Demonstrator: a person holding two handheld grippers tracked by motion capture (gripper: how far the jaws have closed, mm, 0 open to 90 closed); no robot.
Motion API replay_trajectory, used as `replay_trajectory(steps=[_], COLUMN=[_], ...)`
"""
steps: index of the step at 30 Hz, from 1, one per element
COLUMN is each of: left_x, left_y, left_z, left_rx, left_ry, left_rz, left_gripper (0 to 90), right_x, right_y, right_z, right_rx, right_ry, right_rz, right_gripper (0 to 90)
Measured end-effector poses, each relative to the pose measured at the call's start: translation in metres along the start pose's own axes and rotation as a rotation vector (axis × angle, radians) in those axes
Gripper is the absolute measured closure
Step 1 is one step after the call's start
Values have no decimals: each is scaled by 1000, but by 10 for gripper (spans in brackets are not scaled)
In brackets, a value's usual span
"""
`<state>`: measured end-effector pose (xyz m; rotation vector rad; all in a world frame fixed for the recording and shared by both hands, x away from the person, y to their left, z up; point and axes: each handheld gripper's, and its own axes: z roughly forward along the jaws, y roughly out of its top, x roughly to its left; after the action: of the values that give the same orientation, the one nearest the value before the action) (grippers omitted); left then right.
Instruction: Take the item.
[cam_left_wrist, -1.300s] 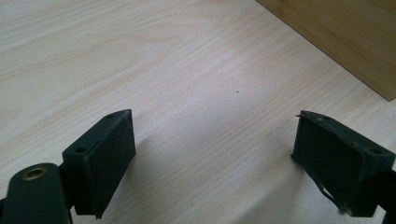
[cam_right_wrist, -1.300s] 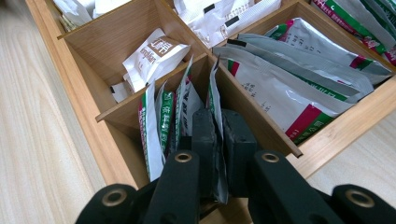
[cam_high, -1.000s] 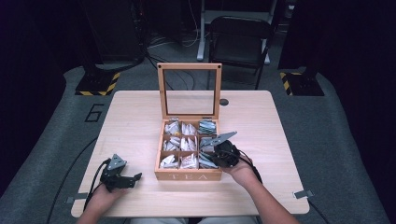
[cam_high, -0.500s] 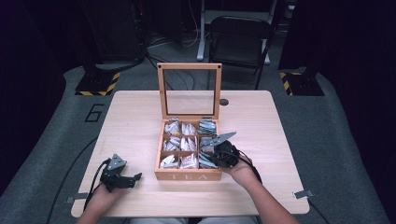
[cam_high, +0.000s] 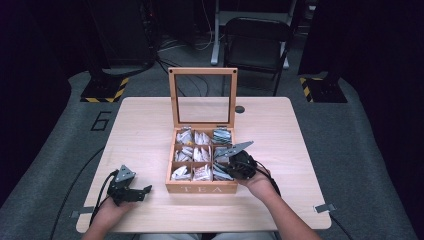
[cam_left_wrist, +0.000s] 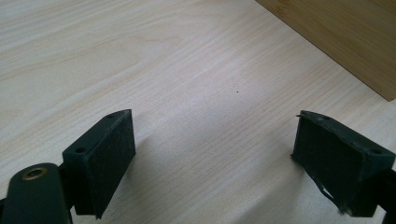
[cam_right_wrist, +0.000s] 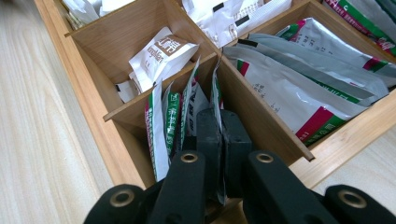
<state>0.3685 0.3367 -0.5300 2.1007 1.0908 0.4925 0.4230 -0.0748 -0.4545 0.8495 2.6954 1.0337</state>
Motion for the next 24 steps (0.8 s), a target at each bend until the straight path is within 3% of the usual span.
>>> replay_trajectory(steps=[13, 24], left_x=[0, 0], left_y=[0, 0], left_z=[0, 0], left_rx=[0, 0], left_ry=[-2, -2], left_rz=[-2, -1], left_gripper=[127, 126], right_x=[-1, -1], right_y=[7, 16], right_z=[-18, -33], right_rx=[-43, -45], right_ry=[0, 16], right_rz=[7, -11], right_gripper=[883, 882])
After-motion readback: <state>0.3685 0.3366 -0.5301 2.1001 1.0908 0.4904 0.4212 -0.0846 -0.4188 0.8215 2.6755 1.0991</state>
